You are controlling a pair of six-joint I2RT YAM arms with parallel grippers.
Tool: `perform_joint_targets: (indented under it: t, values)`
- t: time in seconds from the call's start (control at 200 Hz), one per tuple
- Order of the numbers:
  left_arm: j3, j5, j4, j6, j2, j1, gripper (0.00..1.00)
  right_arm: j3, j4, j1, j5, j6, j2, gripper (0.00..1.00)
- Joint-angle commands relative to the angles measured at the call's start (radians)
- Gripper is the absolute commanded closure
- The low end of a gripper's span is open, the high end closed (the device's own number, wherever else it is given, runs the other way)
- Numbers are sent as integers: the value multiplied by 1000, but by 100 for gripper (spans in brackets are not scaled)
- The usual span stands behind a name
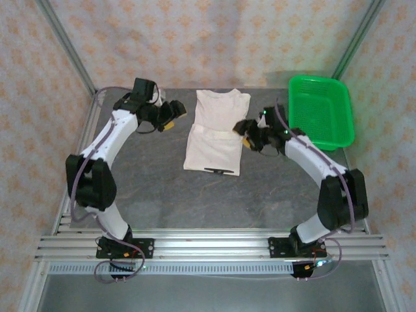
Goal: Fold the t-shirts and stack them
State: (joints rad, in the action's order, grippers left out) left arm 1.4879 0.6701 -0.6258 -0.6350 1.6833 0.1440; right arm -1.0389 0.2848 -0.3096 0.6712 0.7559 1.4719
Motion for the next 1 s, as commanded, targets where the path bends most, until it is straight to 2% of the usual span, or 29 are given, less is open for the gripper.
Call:
perform_joint_targets:
  t: [0.0, 0.165, 0.405, 0.63, 0.996]
  values:
    - [-153, 21, 41, 44, -113, 2, 21, 164, -8, -19, -71, 11, -136, 30]
    - [-401, 47, 120, 12, -240, 3, 18, 357, -67, -73, -106, 78, -259, 28]
    - [-603, 157, 320, -76, -211, 20, 26, 525, -301, -111, -116, 207, -273, 31]
    - [-603, 172, 349, -81, -128, 44, 30, 548, -442, -113, -119, 256, -191, 36]
    - [-586, 152, 350, -69, -28, 67, 34, 490, -543, -114, -116, 284, -11, 40]
